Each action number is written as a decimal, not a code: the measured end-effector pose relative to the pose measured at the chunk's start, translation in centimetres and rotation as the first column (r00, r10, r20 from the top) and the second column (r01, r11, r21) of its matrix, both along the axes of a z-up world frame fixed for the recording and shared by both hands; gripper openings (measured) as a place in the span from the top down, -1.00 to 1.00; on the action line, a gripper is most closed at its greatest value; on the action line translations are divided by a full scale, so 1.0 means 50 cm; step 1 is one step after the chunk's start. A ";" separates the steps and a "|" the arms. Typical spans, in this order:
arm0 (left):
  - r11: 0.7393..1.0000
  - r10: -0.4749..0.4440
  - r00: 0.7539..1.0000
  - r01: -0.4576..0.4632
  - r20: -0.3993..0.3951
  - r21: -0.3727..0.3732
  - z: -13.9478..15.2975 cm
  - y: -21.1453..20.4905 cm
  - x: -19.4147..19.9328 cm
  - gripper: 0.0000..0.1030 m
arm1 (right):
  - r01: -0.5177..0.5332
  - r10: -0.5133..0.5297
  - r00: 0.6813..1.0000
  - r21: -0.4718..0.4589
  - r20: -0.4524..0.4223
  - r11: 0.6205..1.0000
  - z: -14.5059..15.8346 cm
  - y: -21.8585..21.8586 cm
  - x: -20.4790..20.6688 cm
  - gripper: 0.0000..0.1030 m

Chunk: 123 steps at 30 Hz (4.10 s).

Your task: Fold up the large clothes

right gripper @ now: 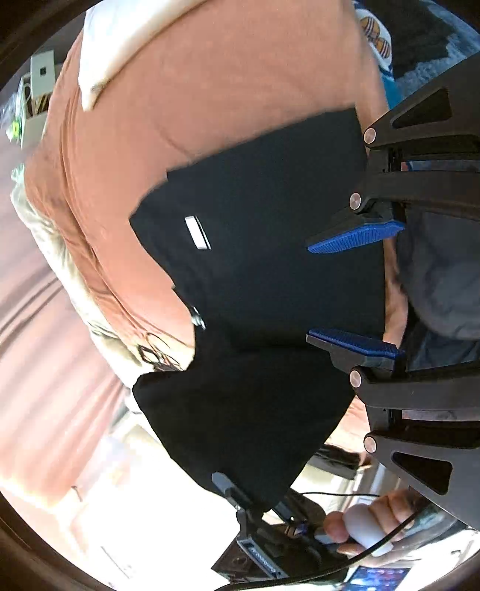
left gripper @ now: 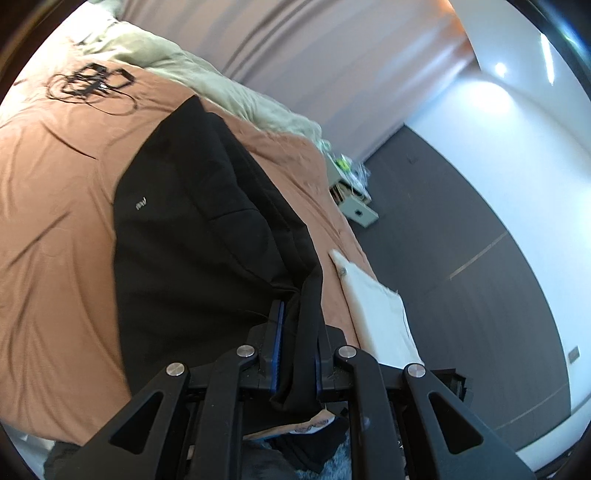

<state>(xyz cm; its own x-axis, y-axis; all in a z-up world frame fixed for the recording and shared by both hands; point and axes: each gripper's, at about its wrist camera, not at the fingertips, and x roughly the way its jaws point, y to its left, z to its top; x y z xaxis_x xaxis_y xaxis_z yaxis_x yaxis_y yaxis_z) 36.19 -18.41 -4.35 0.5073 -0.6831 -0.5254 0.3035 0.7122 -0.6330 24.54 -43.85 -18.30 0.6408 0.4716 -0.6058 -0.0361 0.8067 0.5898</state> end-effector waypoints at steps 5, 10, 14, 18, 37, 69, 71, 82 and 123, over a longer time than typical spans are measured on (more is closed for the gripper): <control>0.996 -0.075 0.996 0.078 -0.051 0.054 -0.035 -0.106 0.017 0.71 | 0.056 -0.056 0.998 0.022 -0.011 0.998 -0.019 -0.060 -0.014 0.16; 0.982 -0.171 0.975 0.181 -0.144 0.060 -0.084 -0.172 0.027 0.46 | 0.101 -0.099 0.994 0.049 -0.039 0.994 -0.032 -0.131 -0.017 0.09; 0.978 -0.191 0.967 0.202 -0.169 0.050 -0.085 -0.161 0.023 -0.14 | 0.115 -0.113 0.993 0.080 -0.036 0.990 -0.035 -0.152 -0.012 -0.44; 0.990 -0.115 0.986 0.124 -0.118 0.067 -0.062 -0.091 0.026 -0.51 | 0.086 -0.083 0.996 0.107 -0.032 0.991 -0.037 -0.142 0.011 -0.46; 0.959 0.180 0.964 -0.128 -0.195 0.254 -0.184 0.202 -0.044 -0.51 | 0.001 -0.009 0.997 0.113 0.075 0.994 0.041 -0.066 0.048 -0.85; 0.955 0.062 0.971 0.010 -0.233 0.296 -0.252 0.052 0.061 -0.11 | 0.106 -0.098 0.994 0.164 -0.051 0.981 -0.159 -0.169 -0.023 0.91; 0.953 0.064 0.969 0.011 -0.237 0.303 -0.264 0.049 0.077 0.03 | 0.117 -0.109 0.992 0.156 -0.059 0.981 -0.171 -0.172 -0.028 0.91; 0.963 0.019 0.967 0.050 -0.253 0.264 -0.282 0.024 0.120 0.16 | 0.103 -0.097 0.986 0.037 -0.132 0.994 -0.171 -0.175 0.012 0.17; 0.993 0.021 0.947 0.017 -0.319 0.118 -0.318 0.053 0.273 -0.18 | -0.196 0.236 0.958 0.224 -0.164 0.955 -0.194 -0.201 0.476 -0.83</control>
